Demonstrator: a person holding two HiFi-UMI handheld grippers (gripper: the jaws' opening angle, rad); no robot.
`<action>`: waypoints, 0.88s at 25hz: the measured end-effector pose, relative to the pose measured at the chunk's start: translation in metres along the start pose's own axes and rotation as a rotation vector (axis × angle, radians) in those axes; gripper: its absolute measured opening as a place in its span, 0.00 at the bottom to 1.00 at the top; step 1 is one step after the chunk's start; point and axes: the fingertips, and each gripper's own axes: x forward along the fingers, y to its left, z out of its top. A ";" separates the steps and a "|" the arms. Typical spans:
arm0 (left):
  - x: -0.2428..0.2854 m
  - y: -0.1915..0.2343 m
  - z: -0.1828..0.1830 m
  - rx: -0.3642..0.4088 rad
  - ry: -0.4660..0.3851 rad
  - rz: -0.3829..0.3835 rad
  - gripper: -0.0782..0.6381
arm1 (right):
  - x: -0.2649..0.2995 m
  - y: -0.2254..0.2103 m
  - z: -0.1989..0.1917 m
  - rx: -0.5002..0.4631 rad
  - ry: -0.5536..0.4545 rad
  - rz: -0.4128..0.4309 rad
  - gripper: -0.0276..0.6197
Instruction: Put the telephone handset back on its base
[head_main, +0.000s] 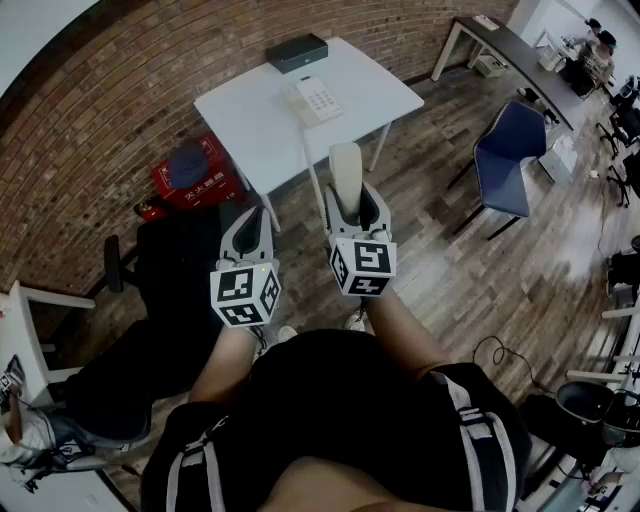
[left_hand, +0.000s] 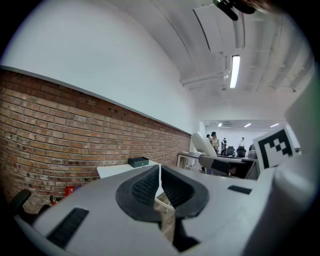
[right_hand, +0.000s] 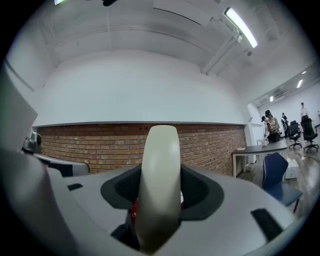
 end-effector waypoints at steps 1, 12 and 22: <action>0.001 -0.001 0.001 0.001 -0.001 -0.001 0.13 | 0.000 0.000 0.000 0.000 0.000 0.001 0.36; 0.006 0.003 0.002 0.001 0.006 0.020 0.13 | 0.008 0.000 0.000 0.018 -0.007 0.023 0.36; 0.018 -0.015 0.001 0.010 0.013 0.048 0.13 | 0.009 -0.013 -0.002 -0.011 -0.006 0.076 0.36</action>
